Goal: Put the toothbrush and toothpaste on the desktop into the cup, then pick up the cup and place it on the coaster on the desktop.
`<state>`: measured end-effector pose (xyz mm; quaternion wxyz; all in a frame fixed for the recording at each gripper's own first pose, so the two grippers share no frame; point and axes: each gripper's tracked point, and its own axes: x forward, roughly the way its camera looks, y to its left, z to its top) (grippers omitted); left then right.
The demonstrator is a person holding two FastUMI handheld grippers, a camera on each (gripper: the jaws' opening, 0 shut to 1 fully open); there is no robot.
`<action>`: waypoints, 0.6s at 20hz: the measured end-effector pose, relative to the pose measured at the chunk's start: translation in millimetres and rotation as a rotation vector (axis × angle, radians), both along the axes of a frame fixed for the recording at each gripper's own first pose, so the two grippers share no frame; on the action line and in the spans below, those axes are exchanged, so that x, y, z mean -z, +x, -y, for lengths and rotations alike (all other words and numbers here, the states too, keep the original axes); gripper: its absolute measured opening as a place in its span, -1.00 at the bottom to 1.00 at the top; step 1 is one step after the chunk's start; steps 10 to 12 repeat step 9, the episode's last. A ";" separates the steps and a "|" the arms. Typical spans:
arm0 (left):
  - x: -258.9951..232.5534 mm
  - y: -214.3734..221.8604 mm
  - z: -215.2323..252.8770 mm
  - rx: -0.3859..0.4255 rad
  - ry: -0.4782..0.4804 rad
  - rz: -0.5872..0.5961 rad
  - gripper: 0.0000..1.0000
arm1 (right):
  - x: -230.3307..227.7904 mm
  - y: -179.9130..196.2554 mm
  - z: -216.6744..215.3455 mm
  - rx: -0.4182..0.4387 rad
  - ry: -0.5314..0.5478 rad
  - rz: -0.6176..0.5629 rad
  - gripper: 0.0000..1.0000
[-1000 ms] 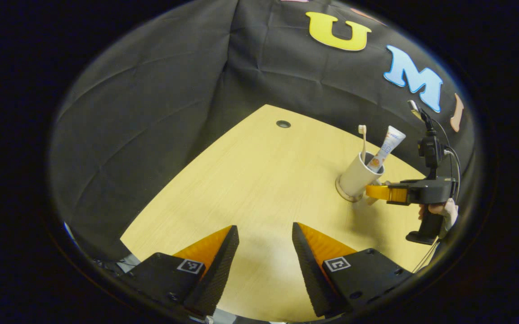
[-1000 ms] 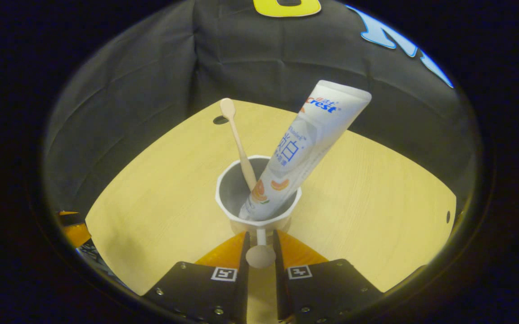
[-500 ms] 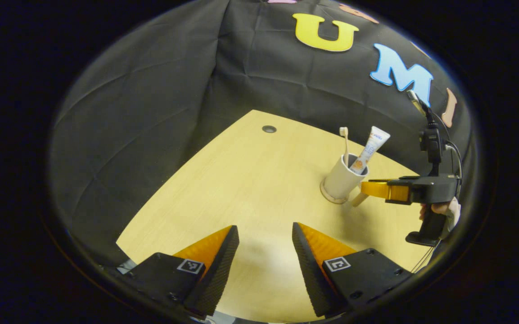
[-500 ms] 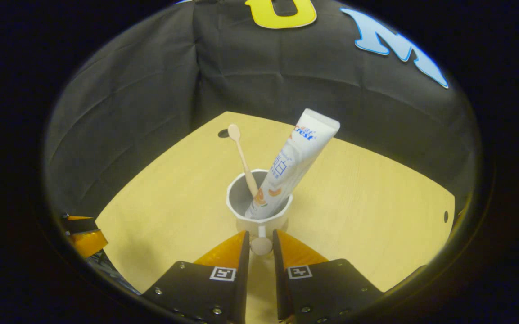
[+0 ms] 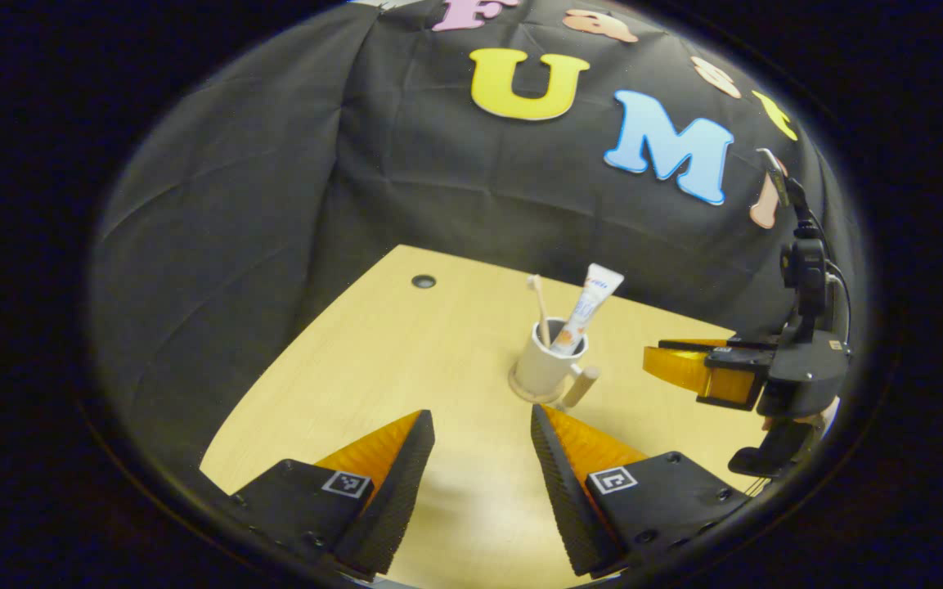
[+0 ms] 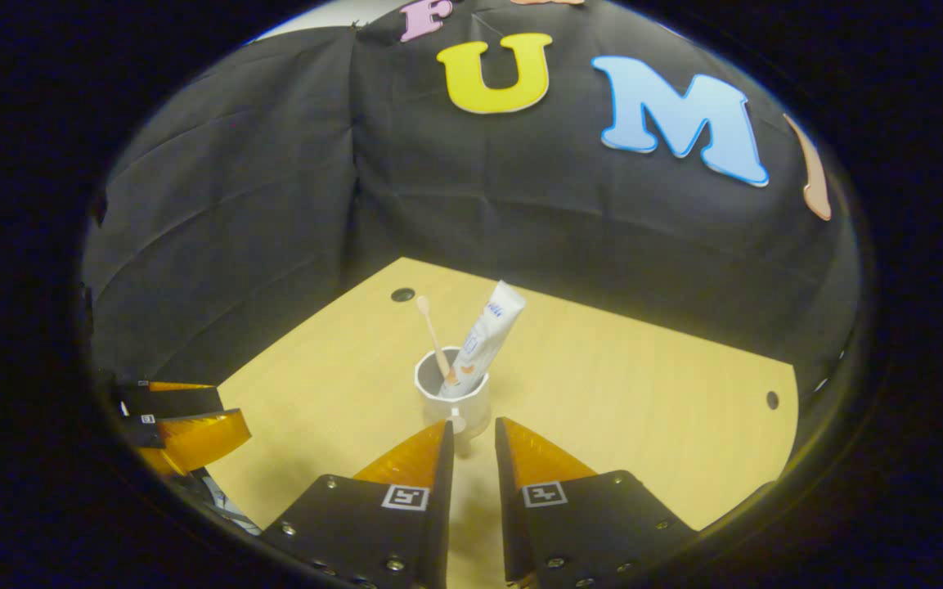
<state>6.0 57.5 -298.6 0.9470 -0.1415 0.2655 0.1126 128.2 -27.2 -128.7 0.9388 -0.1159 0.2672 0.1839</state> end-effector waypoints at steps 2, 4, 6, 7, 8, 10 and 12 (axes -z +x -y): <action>-13.6 12.7 4.1 0.037 0.018 0.072 0.64 | -40.7 -12.2 13.2 0.043 0.024 0.095 -0.49; -30.5 27.7 7.2 0.063 0.033 0.153 0.64 | -79.0 -24.5 26.2 0.093 0.058 0.189 -0.49; -46.0 41.5 9.3 0.077 0.056 0.232 0.64 | -111.4 -32.2 35.6 0.131 0.090 0.273 -0.49; -54.5 46.7 9.0 0.081 0.070 0.270 0.56 | -125.5 -36.9 37.8 0.140 0.105 0.303 -0.48; -62.7 51.9 8.0 0.082 0.088 0.305 0.63 | -139.7 -44.1 42.5 0.150 0.116 0.328 -0.51; -70.7 56.3 6.2 0.085 0.107 0.341 0.63 | -154.6 -47.5 46.2 0.158 0.125 0.358 -0.51; -70.7 56.3 6.2 0.085 0.107 0.341 0.63 | -154.6 -47.5 46.2 0.158 0.125 0.358 -0.51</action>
